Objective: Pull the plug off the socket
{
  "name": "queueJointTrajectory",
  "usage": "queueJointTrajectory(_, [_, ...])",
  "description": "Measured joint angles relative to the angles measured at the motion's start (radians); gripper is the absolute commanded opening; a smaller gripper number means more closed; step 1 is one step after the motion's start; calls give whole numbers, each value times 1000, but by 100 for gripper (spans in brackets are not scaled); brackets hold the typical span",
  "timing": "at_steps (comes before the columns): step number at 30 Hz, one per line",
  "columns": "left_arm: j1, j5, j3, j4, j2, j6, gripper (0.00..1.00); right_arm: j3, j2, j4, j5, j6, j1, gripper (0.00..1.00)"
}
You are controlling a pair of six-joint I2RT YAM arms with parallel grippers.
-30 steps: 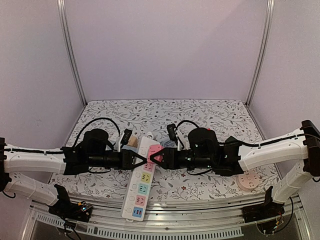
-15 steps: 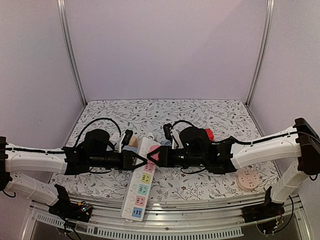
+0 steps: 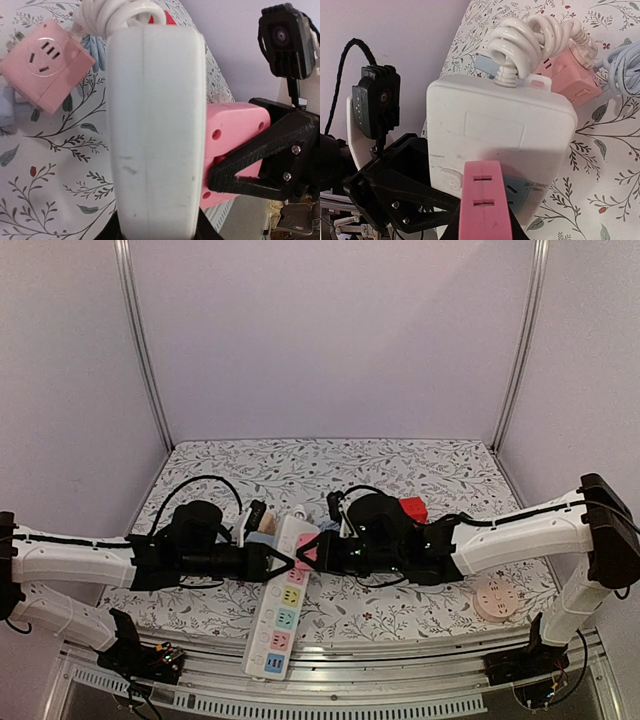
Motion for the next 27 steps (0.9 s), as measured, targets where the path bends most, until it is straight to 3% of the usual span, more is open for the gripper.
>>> queueJointTrajectory(8, [-22,-74,6,-43,19,30,14,24,47,-14,-1,24,-3,0])
queueJointTrajectory(27, [-53,-155,-7,1,26,-32,12,-50,46,124,-22,141,-25,0])
